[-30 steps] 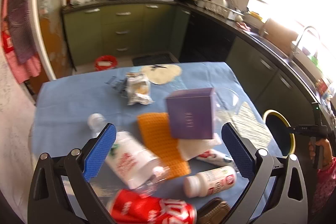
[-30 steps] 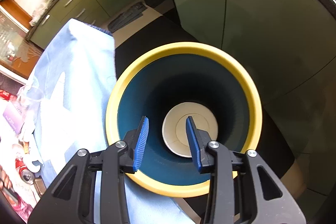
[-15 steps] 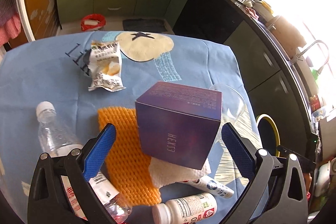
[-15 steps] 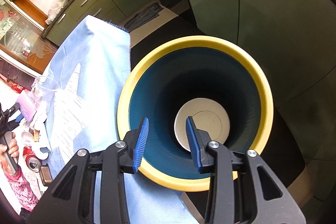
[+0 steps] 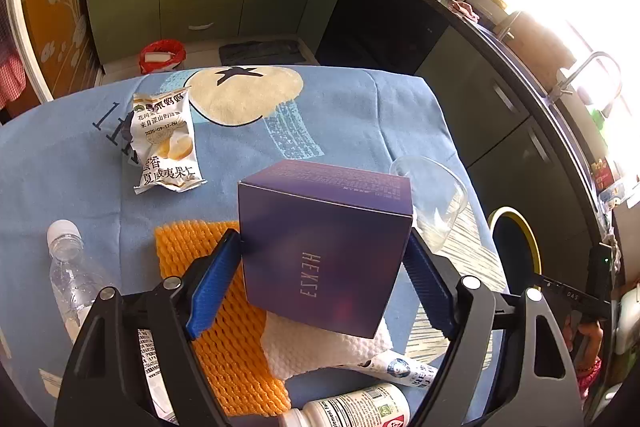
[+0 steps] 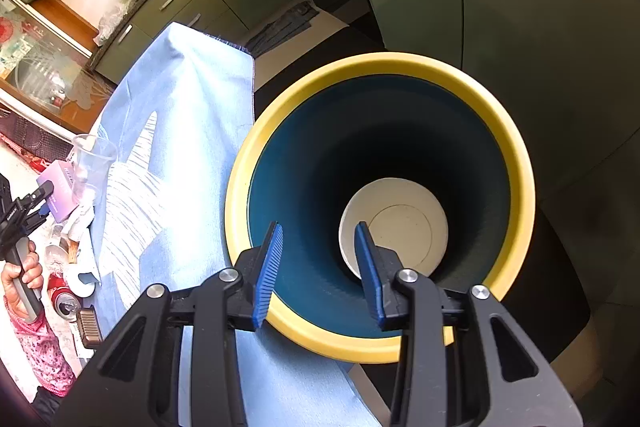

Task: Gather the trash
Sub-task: 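Grasp the purple box with the left tool and lift it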

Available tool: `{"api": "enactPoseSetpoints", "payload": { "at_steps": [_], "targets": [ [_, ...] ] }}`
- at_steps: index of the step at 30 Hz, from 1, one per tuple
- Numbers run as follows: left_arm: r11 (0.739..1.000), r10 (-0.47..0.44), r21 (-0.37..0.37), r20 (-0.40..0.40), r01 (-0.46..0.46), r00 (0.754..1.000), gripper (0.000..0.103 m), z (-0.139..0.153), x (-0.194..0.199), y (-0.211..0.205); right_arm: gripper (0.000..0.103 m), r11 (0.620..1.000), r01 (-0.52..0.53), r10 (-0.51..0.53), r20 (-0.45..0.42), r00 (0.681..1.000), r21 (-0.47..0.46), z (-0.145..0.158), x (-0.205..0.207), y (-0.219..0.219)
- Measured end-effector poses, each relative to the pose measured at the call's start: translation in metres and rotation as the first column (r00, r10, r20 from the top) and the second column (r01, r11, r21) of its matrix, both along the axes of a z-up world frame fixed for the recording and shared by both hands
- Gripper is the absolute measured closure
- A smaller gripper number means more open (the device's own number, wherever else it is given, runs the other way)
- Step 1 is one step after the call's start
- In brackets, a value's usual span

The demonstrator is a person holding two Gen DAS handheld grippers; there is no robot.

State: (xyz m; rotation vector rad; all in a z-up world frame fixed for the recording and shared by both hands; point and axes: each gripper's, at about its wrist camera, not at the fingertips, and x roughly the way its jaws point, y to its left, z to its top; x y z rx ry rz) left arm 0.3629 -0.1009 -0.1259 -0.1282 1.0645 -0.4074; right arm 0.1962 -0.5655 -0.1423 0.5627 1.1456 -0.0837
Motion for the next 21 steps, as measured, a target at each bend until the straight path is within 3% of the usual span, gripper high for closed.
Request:
{"api": "enactPoseSetpoints", "payload": {
  "at_steps": [10, 15, 21],
  "targets": [
    [1.000, 0.009, 0.017, 0.030, -0.009, 1.000, 0.024, 0.018, -0.019, -0.001, 0.067, 1.000, -0.002, 0.001, 0.024, 1.000, 0.018, -0.004, -0.011, -0.001],
    [0.999, 0.001, 0.035, 0.099, -0.004, 0.995, 0.024, 0.047, -0.042, -0.001, 0.067, 1.000, -0.005, 0.004, 0.042, 0.999, 0.022, -0.001, -0.014, -0.001],
    [0.996, -0.087, 0.027, 0.174, 0.084, 0.981, 0.024, 0.086, -0.081, -0.026, 0.067, 1.000, -0.005, 0.004, 0.080, 0.997, 0.012, 0.007, -0.026, -0.002]
  ]
}}
